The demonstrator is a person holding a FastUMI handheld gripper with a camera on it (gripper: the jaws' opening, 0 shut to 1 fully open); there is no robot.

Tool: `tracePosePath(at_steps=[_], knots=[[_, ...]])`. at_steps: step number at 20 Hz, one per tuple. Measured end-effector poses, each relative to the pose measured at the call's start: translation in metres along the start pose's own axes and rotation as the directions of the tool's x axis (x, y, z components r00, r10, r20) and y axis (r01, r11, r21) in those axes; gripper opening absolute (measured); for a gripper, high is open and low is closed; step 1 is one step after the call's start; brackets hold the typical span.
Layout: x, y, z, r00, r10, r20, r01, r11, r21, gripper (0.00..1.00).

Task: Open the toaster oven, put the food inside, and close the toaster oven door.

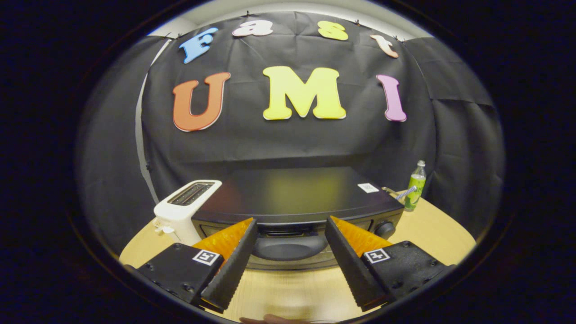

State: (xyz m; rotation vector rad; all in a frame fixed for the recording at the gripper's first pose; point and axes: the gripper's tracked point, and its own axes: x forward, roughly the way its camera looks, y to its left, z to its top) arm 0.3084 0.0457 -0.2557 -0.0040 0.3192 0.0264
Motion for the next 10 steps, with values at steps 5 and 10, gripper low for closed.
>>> tracePosePath(at_steps=[5,10], knots=[[0.009,0.001,-0.002,1.000,-0.002,-0.009,0.001,0.999,-0.050,1.00],[-0.017,0.000,-0.016,0.997,-0.005,-0.077,0.001,0.999,-0.042,1.00]])
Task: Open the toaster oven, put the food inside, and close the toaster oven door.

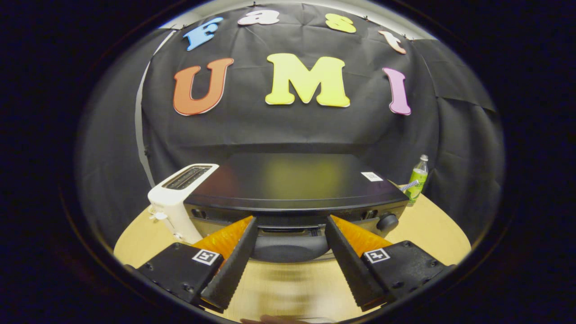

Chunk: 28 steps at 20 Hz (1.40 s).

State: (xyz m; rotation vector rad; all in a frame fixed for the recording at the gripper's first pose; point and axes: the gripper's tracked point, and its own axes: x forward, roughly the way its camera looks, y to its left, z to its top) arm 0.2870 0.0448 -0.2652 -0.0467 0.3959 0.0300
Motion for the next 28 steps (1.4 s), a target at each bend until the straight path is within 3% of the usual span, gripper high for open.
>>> tracePosePath(at_steps=[11,21,24,26,28], knots=[[-0.051,-0.003,-0.082,0.995,0.017,-0.096,-0.017,1.000,-0.005,1.00],[-0.058,-0.003,-0.143,0.994,0.024,-0.110,-0.018,0.998,0.052,1.00],[-0.055,-0.004,-0.166,0.981,0.031,-0.190,-0.014,0.996,0.092,1.00],[-0.058,-0.002,-0.150,0.993,0.048,-0.107,-0.036,0.992,0.118,1.00],[-0.064,-0.006,-0.149,0.994,0.055,-0.097,-0.043,0.992,0.122,1.00]])
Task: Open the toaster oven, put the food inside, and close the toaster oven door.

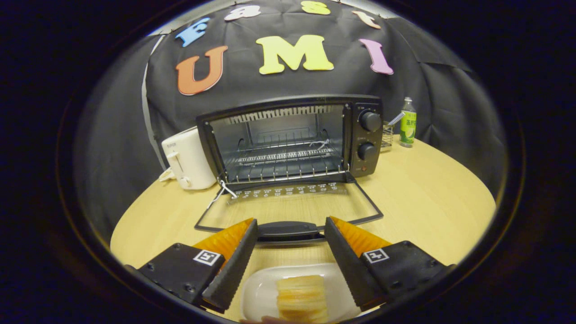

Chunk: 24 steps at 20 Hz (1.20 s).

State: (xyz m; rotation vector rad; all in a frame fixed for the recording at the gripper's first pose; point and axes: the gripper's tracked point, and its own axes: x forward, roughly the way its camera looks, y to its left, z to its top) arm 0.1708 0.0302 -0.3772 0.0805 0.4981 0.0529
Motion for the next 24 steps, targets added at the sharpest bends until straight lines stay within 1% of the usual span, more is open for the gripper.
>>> tracePosePath(at_steps=[2,5,7,10,11,13,17,19,22,24], knots=[[-0.018,0.001,-0.002,1.000,0.026,0.004,-0.026,0.999,0.019,1.00],[-0.047,-0.011,-0.015,1.000,0.013,0.018,-0.013,1.000,0.014,1.00],[-0.063,-0.013,-0.020,0.999,0.031,0.042,-0.032,0.999,0.023,1.00],[-0.079,-0.031,-0.040,1.000,-0.010,0.029,0.010,1.000,0.005,0.99],[-0.081,-0.031,-0.049,1.000,-0.007,0.019,0.007,1.000,-0.008,0.99],[-0.084,-0.022,-0.065,0.999,0.041,-0.011,-0.041,0.999,-0.032,0.99],[-0.080,-0.014,-0.093,0.992,0.060,-0.108,-0.063,0.998,-0.026,0.98],[-0.080,-0.017,-0.095,0.991,0.045,-0.128,-0.047,0.999,-0.018,0.98],[-0.074,-0.022,-0.094,0.989,0.022,-0.145,-0.023,1.000,-0.001,0.94],[-0.074,-0.021,-0.095,0.989,0.017,-0.149,-0.018,1.000,-0.005,0.88]])
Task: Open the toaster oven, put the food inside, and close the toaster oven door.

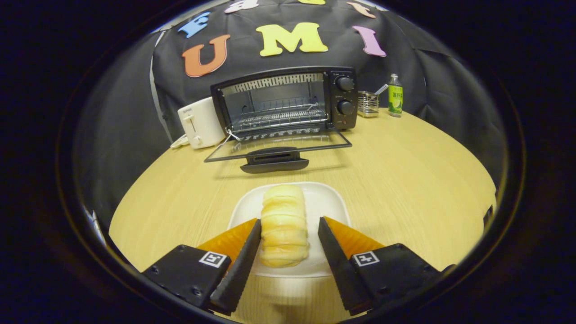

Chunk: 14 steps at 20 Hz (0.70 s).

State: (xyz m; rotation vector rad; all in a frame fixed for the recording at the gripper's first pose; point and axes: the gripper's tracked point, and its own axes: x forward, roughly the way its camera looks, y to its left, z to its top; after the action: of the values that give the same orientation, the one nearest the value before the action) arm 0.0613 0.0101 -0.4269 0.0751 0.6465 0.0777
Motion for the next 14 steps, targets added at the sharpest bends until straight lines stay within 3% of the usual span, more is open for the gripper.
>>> tracePosePath(at_steps=[4,9,14], knots=[[0.000,0.003,0.000,1.000,0.028,0.002,-0.028,0.999,0.027,0.72],[-0.001,-0.003,0.002,0.999,0.045,0.018,-0.046,0.995,0.093,0.62],[-0.015,0.020,0.020,0.980,0.191,0.058,-0.198,0.966,0.165,0.62]])
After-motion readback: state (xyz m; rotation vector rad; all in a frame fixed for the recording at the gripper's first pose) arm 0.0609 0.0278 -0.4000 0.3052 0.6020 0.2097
